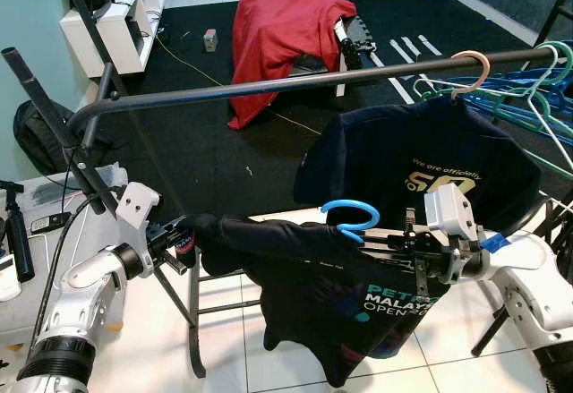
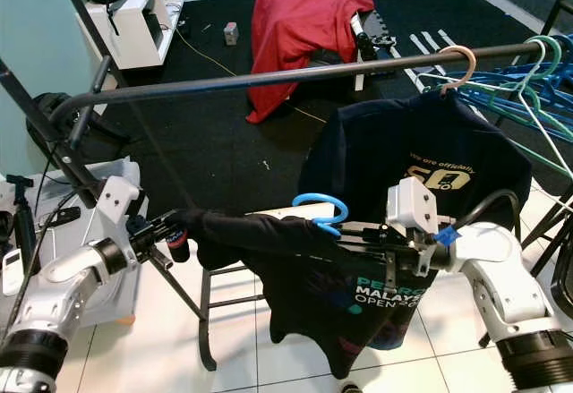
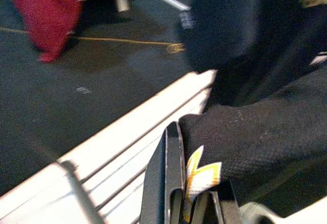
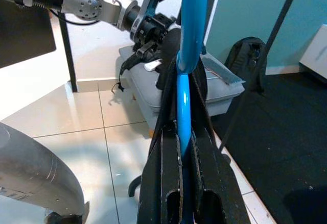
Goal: Hang hanger
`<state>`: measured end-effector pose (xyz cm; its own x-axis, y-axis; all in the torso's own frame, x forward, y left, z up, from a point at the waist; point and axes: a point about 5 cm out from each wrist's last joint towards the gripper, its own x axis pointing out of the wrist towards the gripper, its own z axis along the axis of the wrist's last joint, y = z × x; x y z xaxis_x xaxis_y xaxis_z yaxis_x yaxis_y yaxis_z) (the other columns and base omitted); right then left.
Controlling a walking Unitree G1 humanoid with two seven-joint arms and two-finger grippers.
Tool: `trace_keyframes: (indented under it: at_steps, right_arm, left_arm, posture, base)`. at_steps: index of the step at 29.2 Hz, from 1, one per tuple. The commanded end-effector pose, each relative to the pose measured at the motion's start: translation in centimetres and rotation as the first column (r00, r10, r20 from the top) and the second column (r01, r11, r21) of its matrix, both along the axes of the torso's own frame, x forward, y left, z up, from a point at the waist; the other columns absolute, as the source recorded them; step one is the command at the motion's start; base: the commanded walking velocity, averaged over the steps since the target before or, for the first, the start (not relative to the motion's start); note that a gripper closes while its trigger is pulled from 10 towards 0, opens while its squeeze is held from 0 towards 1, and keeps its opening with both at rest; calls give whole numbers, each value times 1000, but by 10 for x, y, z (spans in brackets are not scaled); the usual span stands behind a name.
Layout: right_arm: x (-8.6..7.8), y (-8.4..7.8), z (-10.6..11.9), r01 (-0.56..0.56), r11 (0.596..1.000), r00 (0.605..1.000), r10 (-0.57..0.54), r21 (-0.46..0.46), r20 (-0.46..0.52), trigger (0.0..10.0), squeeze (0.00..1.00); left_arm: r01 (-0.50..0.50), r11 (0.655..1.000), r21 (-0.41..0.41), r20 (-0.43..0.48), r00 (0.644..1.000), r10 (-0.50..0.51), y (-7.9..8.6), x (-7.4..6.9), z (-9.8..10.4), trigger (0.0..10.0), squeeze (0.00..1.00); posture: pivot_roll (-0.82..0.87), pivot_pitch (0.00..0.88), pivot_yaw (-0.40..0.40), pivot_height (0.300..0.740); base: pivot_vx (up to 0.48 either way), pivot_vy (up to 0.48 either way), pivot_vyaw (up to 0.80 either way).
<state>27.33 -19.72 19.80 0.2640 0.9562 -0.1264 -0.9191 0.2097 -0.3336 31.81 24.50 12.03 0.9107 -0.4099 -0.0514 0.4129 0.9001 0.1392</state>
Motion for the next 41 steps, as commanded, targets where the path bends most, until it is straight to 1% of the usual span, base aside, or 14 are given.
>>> trace_keyframes:
  at_steps: [1,12,18,19,20,21,22,23,26,27,32,35,38,41]
  right_arm:
    - [-1,-2,-2,9,1000,1000,-9,-5,-13,0,0]
    - [-1,-2,-3,4,1000,1000,-5,-9,-22,0,0]
    - [-2,-2,-2,1,1000,1000,-1,-10,-25,0,0]
    - [-2,-2,-2,0,1000,1000,0,-10,-26,0,0]
    - [-2,-2,-2,0,1000,1000,0,-10,-26,0,0]
    - [-2,-2,-2,0,1000,1000,0,-10,-25,0,0]
    - [-2,-2,-2,0,1000,1000,0,-10,-25,0,0]
    - [-2,-1,-2,-1,1000,1000,0,-10,-25,0,0]
    - [-2,-1,-2,-1,1000,1000,1,-10,-26,0,0]
    - [-2,-1,-1,-1,1000,1000,1,-11,-27,0,0]
    - [1,-5,-5,37,998,997,-41,-60,-63,0,0]
    - [10,-11,-13,146,980,984,-158,-137,-79,0,0]
    - [35,-22,-27,447,869,878,-471,-212,-82,0,0]
    - [41,-20,-30,524,829,828,-550,-196,-109,0,0]
  left_arm:
    - [-137,989,54,20,991,136,24,1,5,0,0]
    - [-257,954,154,-17,965,262,38,2,-2,0,0]
    - [-214,964,156,-34,975,221,31,2,-6,0,0]
    - [-185,973,139,-26,981,190,25,3,-6,10000,0]
    - [-185,973,139,-26,981,190,25,3,-6,10000,0]
    - [-169,979,117,-21,985,172,21,3,-6,10000,459]
    - [-169,979,117,-21,985,172,21,3,-6,10000,459]
    - [-161,981,105,-9,987,163,19,4,-5,10000,1000]
    - [-206,971,123,37,979,203,21,7,1,10000,941]
    - [-253,958,136,64,967,247,26,9,5,10000,0]
    - [-414,900,136,154,906,394,45,13,22,10000,0]
    - [-415,904,107,174,903,394,44,16,28,10000,0]
    - [-317,944,91,172,939,298,23,19,30,10000,0]
    - [-278,956,89,169,950,261,14,20,29,10000,0]
  posture:
    - [-100,136,43,740]
    - [-101,136,43,740]
    - [-102,138,42,740]
    - [-101,138,41,740]
    - [-101,138,41,740]
    - [-103,139,41,740]
    - [-103,139,41,740]
    - [-103,139,41,740]
    - [-103,140,40,740]
    - [-104,140,39,740]
    - [-105,141,38,740]
    - [-106,140,36,740]
    - [-105,138,38,740]
    - [-105,138,38,740]
  base:
    - [0,0,0]
    - [0,0,0]
    - [0,0,0]
    - [0,0,0]
    - [0,0,0]
    - [0,0,0]
    - [0,0,0]
    - [0,0,0]
    - [0,0,0]
    - [0,0,0]
    - [0,0,0]
    - [0,0,0]
    - [0,0,0]
    - [0,0,0]
